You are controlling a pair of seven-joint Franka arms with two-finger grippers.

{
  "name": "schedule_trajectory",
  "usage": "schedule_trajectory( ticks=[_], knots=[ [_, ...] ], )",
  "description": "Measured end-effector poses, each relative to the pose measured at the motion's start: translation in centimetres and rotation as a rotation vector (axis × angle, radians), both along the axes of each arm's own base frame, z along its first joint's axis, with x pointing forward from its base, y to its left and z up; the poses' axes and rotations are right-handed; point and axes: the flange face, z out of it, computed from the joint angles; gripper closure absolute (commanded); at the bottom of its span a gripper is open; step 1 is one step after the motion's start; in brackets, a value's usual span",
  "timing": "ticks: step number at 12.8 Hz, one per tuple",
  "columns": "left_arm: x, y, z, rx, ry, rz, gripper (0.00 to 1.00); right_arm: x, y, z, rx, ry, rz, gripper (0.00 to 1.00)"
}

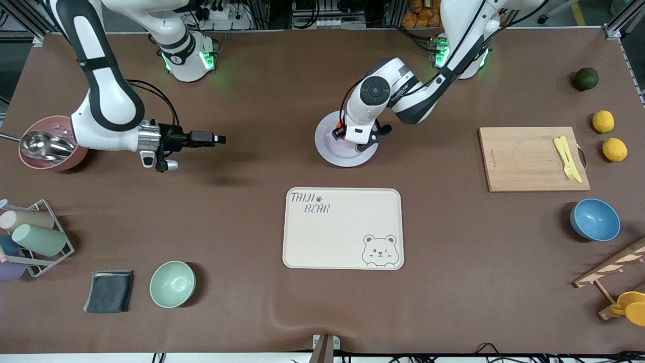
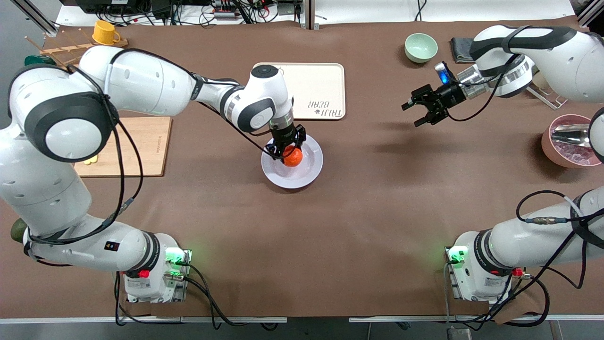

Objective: Place orange and plate with both arms
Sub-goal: 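Lower the orange onto the white plate and open the left gripper, then withdraw the left gripper while the right gripper reaches the plate rim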

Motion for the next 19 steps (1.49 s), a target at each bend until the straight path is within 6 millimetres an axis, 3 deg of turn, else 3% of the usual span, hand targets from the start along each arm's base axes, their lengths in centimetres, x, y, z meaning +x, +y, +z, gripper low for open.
schedule_trajectory(
  ticks=[2, 3, 4, 5, 9, 12, 14, 16, 18, 19],
  knots=[
    [0.4, 0.3, -1.2, 0.011, -0.009, -0.022, 0.84, -0.6, 1.0, -1.0, 0.015, -0.006, 0.005, 0.00],
    [0.6, 0.3, -1.6, 0.012, -0.009, -0.029, 0.54, -0.7, 1.4, -1.2, 0.024, -0.004, 0.004, 0.00],
    [0.9, 0.2, -1.9, 0.009, -0.005, -0.026, 0.17, -0.8, 1.9, -1.3, 0.035, -0.004, 0.002, 0.00],
    [1.3, 0.0, -2.1, 0.002, -0.003, -0.021, 0.00, -0.8, 2.3, -1.5, 0.043, -0.009, 0.005, 0.00],
    [3.2, -0.8, -1.0, -0.026, -0.031, -0.011, 0.00, -1.3, 3.5, -2.5, 0.081, -0.040, 0.002, 0.00],
    [5.7, -0.5, 1.4, -0.037, -0.073, 0.011, 0.00, -2.0, 4.9, -3.5, 0.090, -0.053, -0.001, 0.00],
    [9.1, 1.2, 6.1, -0.017, -0.117, 0.048, 0.00, -2.4, 6.7, -3.8, 0.089, -0.061, -0.017, 0.00],
    [13.4, 3.7, 13.4, 0.001, -0.178, 0.088, 0.00, -3.1, 9.4, -4.2, 0.083, -0.068, -0.044, 0.00],
    [17.4, 7.4, 20.5, 0.015, -0.247, 0.091, 0.00, -4.5, 12.6, -5.1, 0.097, -0.098, -0.064, 0.00],
    [19.3, 9.8, 23.1, 0.037, -0.290, 0.066, 0.00, -5.3, 13.6, -5.8, 0.116, -0.111, -0.074, 0.00]
  ],
)
